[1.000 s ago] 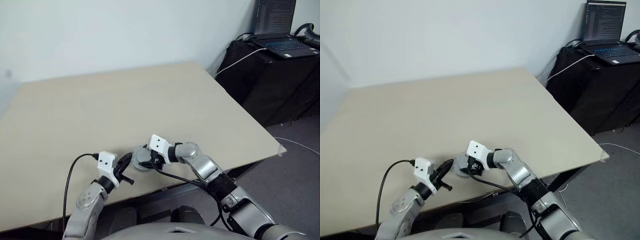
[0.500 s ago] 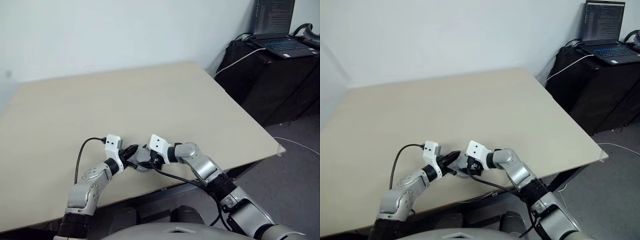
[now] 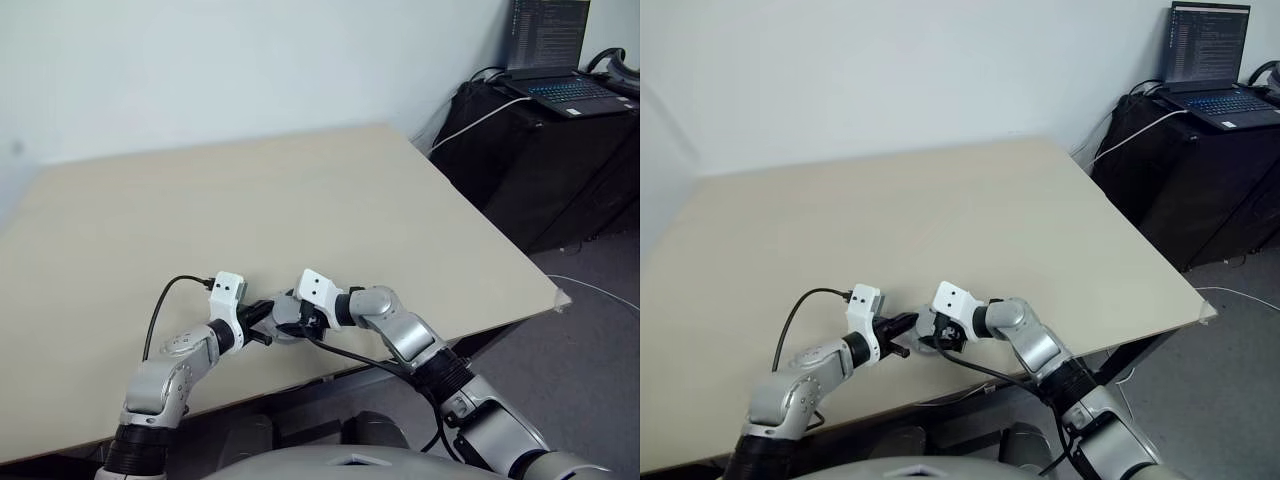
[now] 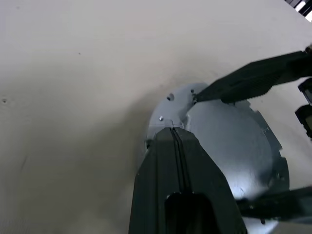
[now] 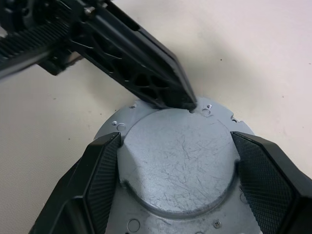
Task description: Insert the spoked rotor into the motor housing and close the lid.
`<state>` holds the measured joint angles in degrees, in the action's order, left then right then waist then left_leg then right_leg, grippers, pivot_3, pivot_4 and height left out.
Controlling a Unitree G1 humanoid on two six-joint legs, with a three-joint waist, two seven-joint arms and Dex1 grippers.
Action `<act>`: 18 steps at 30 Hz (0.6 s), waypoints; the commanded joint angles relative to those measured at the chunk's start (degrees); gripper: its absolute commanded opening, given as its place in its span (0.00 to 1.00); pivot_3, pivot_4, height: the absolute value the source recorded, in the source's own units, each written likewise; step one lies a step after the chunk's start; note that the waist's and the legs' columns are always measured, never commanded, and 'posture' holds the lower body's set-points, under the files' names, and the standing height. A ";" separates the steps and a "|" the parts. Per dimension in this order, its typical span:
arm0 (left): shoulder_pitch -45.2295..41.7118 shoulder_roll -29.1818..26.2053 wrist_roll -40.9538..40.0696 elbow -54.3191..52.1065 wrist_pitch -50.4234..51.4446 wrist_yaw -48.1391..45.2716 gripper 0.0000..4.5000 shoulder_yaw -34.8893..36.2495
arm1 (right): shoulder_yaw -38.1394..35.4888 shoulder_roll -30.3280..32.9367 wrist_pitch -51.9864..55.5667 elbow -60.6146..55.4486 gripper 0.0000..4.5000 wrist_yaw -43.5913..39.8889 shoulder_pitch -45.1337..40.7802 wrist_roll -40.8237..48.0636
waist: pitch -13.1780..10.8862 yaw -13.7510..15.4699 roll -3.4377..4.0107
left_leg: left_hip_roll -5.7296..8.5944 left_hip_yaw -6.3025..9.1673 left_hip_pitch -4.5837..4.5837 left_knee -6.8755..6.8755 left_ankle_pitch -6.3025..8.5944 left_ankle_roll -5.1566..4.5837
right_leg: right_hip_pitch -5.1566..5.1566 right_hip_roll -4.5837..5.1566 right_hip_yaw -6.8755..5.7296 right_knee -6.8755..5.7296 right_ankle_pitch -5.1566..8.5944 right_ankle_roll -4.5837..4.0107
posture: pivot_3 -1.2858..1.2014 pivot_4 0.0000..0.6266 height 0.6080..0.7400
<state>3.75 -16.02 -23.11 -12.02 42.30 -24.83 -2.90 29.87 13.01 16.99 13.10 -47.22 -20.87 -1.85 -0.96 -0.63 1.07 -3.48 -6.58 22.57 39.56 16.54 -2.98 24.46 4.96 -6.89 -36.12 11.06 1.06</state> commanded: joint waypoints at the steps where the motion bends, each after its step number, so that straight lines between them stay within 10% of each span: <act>1: 0.08 -0.01 -0.83 -1.49 1.31 -0.70 0.00 -0.86 | 0.03 0.42 1.10 0.28 0.73 0.32 0.53 -1.09 | 0.00 0.00 0.00 | 0.00 0.00 0.00 0.00 0.00 0.00 | 0.00 0.00 0.00 0.00 0.00 0.00 | 0.52 0.00 1.00; 7: 0.29 0.92 -0.52 -1.21 0.94 -0.59 0.00 -1.15 | -1.62 -0.28 1.85 -1.00 0.99 1.94 1.62 -0.18 | 0.04 -0.01 -0.05 | 0.00 0.00 0.00 0.00 0.00 0.01 | -0.01 0.00 0.01 0.00 0.00 0.00 | 0.52 0.00 1.00; 18: 0.20 1.26 -0.32 -0.73 0.63 -0.60 0.00 -1.06 | -7.11 1.99 4.96 -14.90 0.99 4.40 6.24 3.09 | 0.02 0.13 -0.12 | 0.02 0.01 0.04 0.00 0.07 0.13 | 0.02 0.02 0.02 0.02 0.00 0.00 | 0.52 0.00 1.00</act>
<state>4.00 -15.27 -23.15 -12.20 42.78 -25.07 -2.83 25.66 14.60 21.12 2.94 -43.33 -14.17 -0.12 -0.94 -0.50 0.95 -3.45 -6.58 22.61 39.56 16.61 -2.85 24.48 4.98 -6.86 -36.09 11.05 1.06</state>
